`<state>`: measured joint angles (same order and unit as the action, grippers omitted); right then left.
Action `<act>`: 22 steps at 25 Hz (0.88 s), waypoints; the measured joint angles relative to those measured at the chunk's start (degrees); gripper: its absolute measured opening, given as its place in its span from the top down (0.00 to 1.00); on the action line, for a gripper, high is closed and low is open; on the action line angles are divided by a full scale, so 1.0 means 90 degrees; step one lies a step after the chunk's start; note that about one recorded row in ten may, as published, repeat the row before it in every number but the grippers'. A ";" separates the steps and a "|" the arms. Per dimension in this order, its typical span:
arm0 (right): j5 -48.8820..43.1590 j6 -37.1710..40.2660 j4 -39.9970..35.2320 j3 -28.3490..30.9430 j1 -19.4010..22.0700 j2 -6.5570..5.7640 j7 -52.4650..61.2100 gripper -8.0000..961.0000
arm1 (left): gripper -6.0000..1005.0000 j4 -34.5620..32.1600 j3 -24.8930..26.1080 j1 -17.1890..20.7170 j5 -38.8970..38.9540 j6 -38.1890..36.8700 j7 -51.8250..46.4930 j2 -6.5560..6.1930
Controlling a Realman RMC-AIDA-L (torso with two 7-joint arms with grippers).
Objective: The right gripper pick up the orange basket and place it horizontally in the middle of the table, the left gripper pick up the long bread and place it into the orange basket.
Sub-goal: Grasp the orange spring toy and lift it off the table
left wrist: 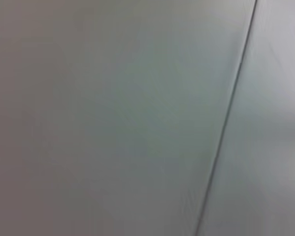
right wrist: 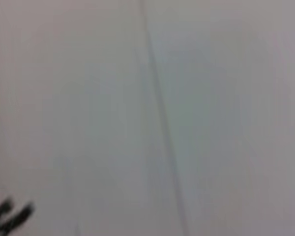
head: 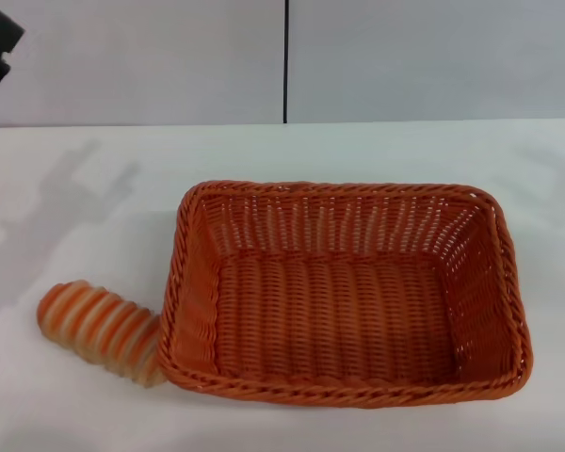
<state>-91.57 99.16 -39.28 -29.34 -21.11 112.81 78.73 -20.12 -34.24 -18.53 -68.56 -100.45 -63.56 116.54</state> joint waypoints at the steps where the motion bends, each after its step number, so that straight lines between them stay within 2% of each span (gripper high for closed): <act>1: 0.0380 0.0047 0.0267 0.0058 0.0198 0.0020 -0.0305 0.24 | 0.19 -0.0210 -0.0013 0.0004 -0.0162 0.0047 -0.0291 -0.0045; 3: 0.0990 0.0135 0.0753 0.0184 0.0529 0.0067 -0.0884 0.24 | 0.19 -0.0556 -0.0021 0.0003 -0.0458 0.0074 -0.0742 -0.0120; 6: 0.1351 0.0169 0.1285 0.0513 0.0831 0.0107 -0.1404 0.24 | 0.19 -0.1143 -0.0024 0.0006 -0.0947 0.0075 -0.1240 -0.0178; 10: 0.1336 0.0124 0.1768 0.0944 0.0997 0.0091 -0.1666 0.24 | 0.19 -0.2033 -0.0024 0.0086 -0.1751 0.0055 -0.1671 -0.0221; 14: 0.1313 0.0092 0.1871 0.0993 0.1071 0.0099 -0.1745 0.24 | 0.19 -0.2865 -0.0005 0.0123 -0.2955 0.0048 -0.2014 -0.0243; 16: 0.1313 0.0038 0.1880 0.0977 0.1078 0.0112 -0.1749 0.24 | 0.19 -0.3003 0.0022 0.0124 -0.3269 0.0060 -0.2101 -0.0251; 18: 0.1282 -0.0047 0.1889 0.0943 0.1060 0.0113 -0.1750 0.24 | 0.19 -0.3169 0.0152 0.0109 -0.3941 0.0070 -0.2369 -0.0312; 22: 0.1226 -0.0137 0.1897 0.0932 0.0987 0.0113 -0.1751 0.24 | 0.19 -0.3192 0.0211 0.0234 -0.4152 0.0024 -0.2430 -0.0373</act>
<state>-80.54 97.93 -22.21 -20.96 -12.23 113.83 62.97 -48.85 -32.34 -16.43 -105.94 -100.24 -85.43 113.19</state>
